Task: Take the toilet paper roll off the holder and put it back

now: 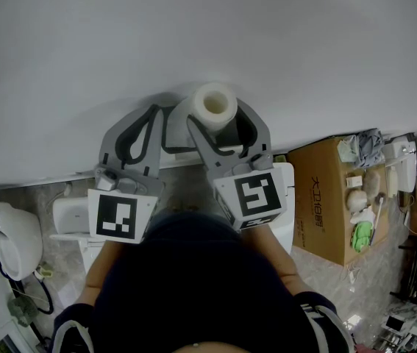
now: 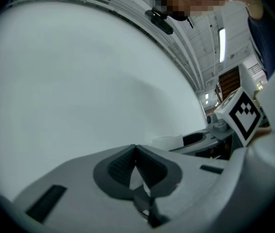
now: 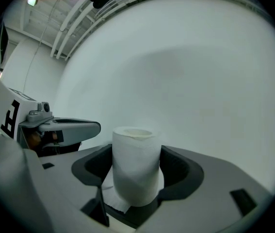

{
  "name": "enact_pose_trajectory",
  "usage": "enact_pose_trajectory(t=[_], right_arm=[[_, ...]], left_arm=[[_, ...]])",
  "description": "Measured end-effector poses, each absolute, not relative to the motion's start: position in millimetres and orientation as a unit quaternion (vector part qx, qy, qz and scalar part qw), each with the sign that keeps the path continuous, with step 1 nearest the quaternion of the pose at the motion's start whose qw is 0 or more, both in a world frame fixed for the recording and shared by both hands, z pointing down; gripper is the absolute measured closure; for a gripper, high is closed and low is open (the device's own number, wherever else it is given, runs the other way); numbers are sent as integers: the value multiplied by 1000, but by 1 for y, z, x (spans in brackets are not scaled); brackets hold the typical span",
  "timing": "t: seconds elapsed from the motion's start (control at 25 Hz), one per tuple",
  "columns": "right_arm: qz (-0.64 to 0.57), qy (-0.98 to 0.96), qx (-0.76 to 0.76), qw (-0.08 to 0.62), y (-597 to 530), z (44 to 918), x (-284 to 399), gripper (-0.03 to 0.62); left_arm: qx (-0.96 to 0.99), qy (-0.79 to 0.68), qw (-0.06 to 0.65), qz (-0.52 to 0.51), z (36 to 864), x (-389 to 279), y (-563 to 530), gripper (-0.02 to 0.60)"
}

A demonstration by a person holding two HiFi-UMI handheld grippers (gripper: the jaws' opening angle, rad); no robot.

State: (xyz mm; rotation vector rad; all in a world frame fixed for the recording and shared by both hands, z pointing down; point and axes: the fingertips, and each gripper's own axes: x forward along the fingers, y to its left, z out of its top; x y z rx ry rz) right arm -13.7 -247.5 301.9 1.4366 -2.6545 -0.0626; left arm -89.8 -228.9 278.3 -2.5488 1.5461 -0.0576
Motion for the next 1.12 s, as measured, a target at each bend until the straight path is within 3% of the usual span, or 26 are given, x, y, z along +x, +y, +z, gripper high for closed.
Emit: enact_pose_trajectory(t=[1.0, 1.04, 1.12], right_arm=[[-55, -865, 498, -18, -227, 246, 3, 296], [-57, -863, 502, -23, -226, 244, 6, 309], [-61, -856, 512, -32, -226, 239, 12, 421]], left_arm=[[-863, 498, 86, -3, 267, -84, -229, 583], [-863, 497, 87, -2, 267, -83, -229, 583], [-865, 494, 88, 0, 265, -80, -230, 583]])
